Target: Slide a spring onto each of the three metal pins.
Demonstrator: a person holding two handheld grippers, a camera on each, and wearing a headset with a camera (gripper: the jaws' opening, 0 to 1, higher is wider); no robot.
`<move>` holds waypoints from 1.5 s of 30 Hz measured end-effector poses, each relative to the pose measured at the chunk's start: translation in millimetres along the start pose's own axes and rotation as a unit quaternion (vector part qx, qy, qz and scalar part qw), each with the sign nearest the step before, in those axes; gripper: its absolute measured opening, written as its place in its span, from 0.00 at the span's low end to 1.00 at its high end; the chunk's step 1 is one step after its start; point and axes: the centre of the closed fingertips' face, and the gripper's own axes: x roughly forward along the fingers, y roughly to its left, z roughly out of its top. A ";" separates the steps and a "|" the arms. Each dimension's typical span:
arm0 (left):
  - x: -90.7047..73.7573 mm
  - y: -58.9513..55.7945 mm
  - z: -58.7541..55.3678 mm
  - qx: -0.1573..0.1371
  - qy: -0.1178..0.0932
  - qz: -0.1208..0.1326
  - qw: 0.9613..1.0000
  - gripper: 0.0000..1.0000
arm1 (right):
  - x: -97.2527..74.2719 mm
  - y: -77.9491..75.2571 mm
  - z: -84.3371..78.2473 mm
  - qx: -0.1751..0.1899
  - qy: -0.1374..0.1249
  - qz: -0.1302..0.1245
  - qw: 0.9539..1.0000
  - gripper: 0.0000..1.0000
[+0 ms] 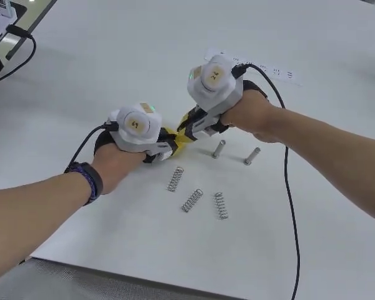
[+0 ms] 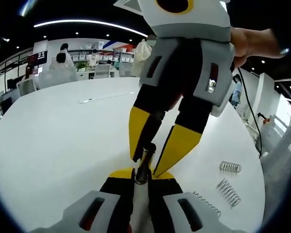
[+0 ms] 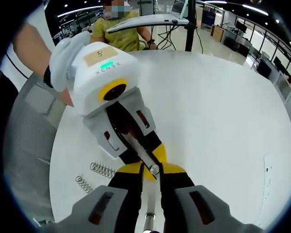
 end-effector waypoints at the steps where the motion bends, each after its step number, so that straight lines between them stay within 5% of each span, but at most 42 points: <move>1: -0.1 -0.1 -0.1 0.001 0.000 0.000 1.000 0.02 | 0.0 0.0 -0.1 0.000 0.000 0.000 1.000 0.11; 45: -15.4 -1.5 -9.2 0.009 0.026 0.004 1.000 0.07 | -13.6 4.8 -2.9 0.010 -0.004 -0.002 1.000 0.17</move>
